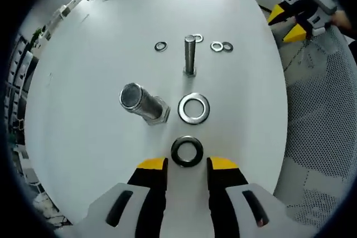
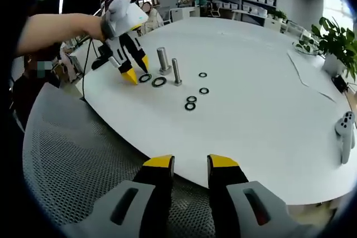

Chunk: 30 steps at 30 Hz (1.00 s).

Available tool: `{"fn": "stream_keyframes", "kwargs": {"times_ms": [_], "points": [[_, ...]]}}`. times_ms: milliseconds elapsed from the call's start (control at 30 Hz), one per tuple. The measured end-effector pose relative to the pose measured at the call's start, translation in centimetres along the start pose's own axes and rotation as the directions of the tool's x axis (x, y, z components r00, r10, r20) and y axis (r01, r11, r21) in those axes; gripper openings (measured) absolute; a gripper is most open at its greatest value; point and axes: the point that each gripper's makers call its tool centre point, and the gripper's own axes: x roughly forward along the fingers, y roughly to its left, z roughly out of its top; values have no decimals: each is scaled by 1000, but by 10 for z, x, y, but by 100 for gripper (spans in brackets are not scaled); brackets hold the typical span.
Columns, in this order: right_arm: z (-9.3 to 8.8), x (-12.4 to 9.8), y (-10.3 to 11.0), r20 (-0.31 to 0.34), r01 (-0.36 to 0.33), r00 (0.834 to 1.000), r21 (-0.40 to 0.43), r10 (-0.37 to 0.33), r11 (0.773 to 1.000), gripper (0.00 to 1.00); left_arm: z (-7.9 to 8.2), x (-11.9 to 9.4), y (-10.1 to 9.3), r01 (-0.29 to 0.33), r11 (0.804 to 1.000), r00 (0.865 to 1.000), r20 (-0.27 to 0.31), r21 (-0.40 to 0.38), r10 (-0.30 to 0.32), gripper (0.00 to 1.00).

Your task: Place the washer onto the threaded stud by aligning its center hole with the stud, sliding it down to the base, and recovering from edge contact or off-axis alignment until the washer reaches the visible bottom stop.

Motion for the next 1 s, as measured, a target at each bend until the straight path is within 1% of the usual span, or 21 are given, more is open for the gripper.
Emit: {"fn": "stream_keyframes", "kwargs": {"times_ms": [67, 167, 300, 400, 467, 533, 567, 667, 833, 933, 967, 1000], "points": [[0, 0, 0, 4, 2, 1000, 3, -2, 1000, 26, 0, 0, 0, 5, 1000, 1000, -15, 25, -5, 26], [1, 0, -1, 8, 2, 1000, 5, -2, 1000, 26, 0, 0, 1, 10, 1000, 1000, -29, 22, -9, 26], [1, 0, 0, 7, -2, 1000, 0, 2, 1000, 26, 0, 1, 0, 7, 999, 998, -56, 39, -5, 26], [1, 0, 0, 7, -1, 1000, 0, 1, 1000, 26, 0, 1, 1, 17, 998, 998, -64, 56, -14, 26], [1, 0, 0, 10, 1, 1000, 3, -1, 1000, 26, 1, 1, 0, 21, 996, 998, -69, 81, -16, 26], [2, 0, 0, 12, 3, 1000, 6, -3, 1000, 26, 3, 1, -1, 26, 988, 998, -65, 153, -16, 26], [2, -1, 0, 14, 4, 1000, 7, -4, 1000, 26, 3, 1, -2, 27, 987, 998, -64, 161, -16, 26], [2, -1, 0, 16, 4, 1000, 9, -4, 1000, 26, 3, 1, -1, 27, 988, 998, -67, 151, -17, 26], [1, 0, 1, 7, -5, 1000, -1, 5, 1000, 26, 3, 1, -2, 29, 988, 997, -80, 155, -17, 26], [1, 0, 2, 5, -11, 1000, -4, 11, 1000, 26, 3, 1, 0, 30, 988, 997, -73, 155, -19, 25], [1, 0, 2, 4, -12, 1000, -4, 12, 1000, 26, 3, 1, 0, 29, 991, 997, -68, 128, -21, 24], [1, 0, 2, 2, -13, 1000, -4, 13, 1000, 26, 3, 1, 0, 28, 992, 998, -66, 123, -20, 24]]}}
